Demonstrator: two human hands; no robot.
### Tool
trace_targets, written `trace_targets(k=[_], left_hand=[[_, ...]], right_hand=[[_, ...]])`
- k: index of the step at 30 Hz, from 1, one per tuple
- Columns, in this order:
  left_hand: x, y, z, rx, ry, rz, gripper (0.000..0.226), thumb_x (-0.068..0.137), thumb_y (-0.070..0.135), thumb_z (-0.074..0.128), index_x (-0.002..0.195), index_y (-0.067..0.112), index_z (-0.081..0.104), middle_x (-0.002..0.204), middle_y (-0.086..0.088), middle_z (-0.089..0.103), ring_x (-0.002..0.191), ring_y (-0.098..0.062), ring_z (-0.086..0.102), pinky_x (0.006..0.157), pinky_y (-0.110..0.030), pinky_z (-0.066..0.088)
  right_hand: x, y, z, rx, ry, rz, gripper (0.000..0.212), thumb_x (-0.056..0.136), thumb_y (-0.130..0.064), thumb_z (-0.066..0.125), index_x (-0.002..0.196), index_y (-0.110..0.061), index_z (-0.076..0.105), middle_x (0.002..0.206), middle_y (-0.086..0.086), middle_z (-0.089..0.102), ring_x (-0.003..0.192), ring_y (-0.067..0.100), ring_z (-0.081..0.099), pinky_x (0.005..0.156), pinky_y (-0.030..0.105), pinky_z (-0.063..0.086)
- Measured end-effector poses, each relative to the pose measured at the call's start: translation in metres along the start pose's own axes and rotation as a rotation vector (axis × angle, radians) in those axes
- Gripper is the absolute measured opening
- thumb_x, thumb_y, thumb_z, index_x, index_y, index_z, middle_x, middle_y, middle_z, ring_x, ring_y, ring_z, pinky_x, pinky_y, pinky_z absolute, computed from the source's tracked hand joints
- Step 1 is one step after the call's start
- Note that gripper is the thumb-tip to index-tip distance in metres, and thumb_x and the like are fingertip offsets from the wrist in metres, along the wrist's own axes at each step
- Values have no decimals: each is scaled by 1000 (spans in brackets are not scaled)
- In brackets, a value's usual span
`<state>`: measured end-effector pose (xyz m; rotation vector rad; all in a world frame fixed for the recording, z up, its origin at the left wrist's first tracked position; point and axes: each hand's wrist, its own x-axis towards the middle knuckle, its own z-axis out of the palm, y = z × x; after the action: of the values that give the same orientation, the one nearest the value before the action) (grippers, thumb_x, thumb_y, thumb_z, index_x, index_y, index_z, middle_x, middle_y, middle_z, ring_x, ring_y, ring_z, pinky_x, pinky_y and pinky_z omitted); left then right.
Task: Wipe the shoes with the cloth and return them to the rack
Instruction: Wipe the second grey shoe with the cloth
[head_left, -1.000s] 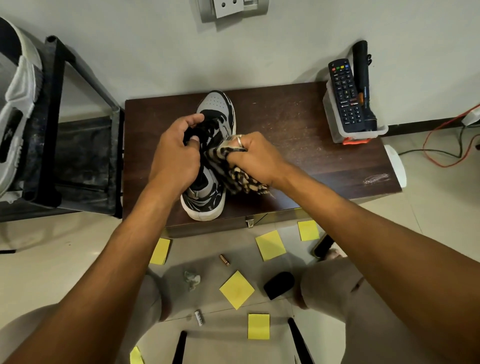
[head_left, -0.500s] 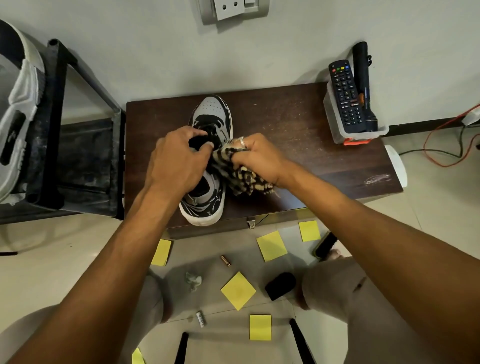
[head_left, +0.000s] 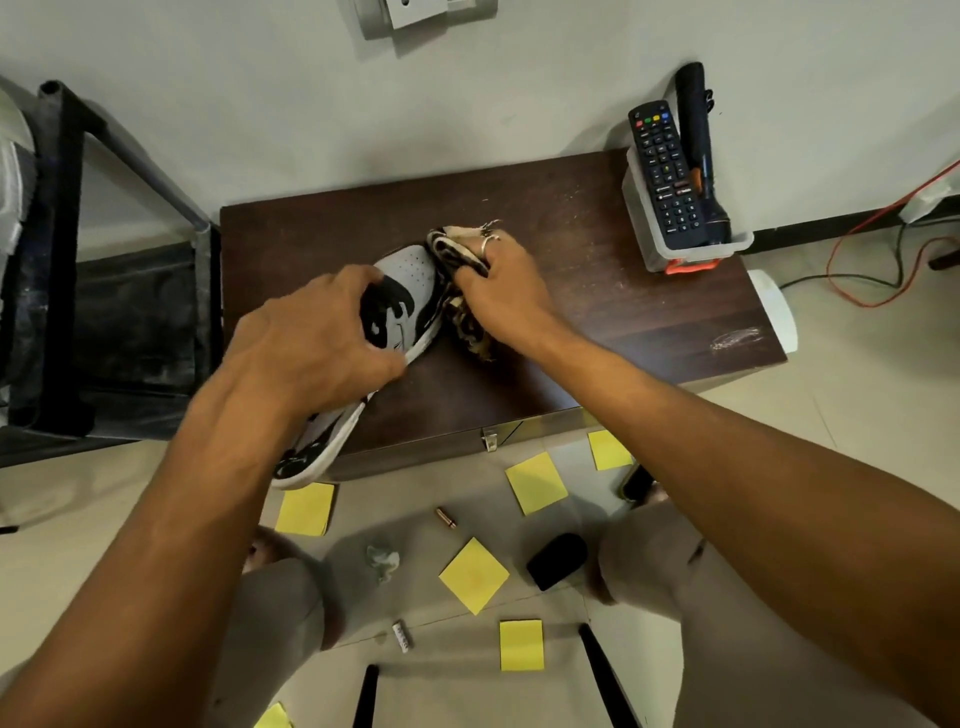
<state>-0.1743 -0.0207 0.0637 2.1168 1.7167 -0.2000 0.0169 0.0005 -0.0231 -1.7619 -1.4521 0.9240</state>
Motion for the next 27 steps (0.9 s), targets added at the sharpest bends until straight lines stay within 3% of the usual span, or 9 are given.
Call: trace_targets(k=[3,7,9,16,20,24,27], left_hand=[[8,2,11,158,100,11,84,79,68,70,150,36,40,138,-2,62,120,-33,62,92,-45,52],[16,0,20,275,144,26,72,83,65,71,142,29,51,115,-8,70,103,-38,66,73,-39,46],[17,-2,23,280,170,43,70,83,63,71,141,28,52,110,-8,71,99,-37,67,70,-37,42],[19,-5,24,263,200,73,73,81,61,75,141,27,52,110,-9,72,99,-37,67,71,-39,46],[19,-6,24,259,198,74,74,80,61,77,141,27,53,112,-10,72,102,-38,66,74,-40,47],[21,-6,24,272,184,59,75,80,64,75,142,30,52,112,-9,71,103,-38,66,72,-39,45],[20,-5,25,280,184,57,76,81,64,75,144,30,51,114,-10,71,105,-37,66,72,-39,43]], right_hand=[[-6,2,6,-8,-4,-27,38,96,-17,64,134,-17,66,129,1,58,119,14,57,103,20,43],[-17,4,15,6,68,-29,37,95,-10,65,132,-17,68,126,5,61,118,16,58,103,19,43],[-29,3,21,21,76,-26,37,93,-7,65,129,-16,70,123,4,62,114,15,59,101,25,48],[-68,8,41,110,-21,-23,33,92,-5,68,124,-12,72,120,0,62,108,11,62,94,23,53],[-62,9,44,172,69,-21,38,90,0,68,127,-8,70,124,4,61,116,14,61,104,22,49],[-44,3,44,197,201,9,37,90,3,67,127,-5,69,127,7,61,115,10,58,100,6,42],[-23,-1,35,177,263,41,36,91,-1,67,127,-7,69,128,6,63,118,13,60,106,18,45]])
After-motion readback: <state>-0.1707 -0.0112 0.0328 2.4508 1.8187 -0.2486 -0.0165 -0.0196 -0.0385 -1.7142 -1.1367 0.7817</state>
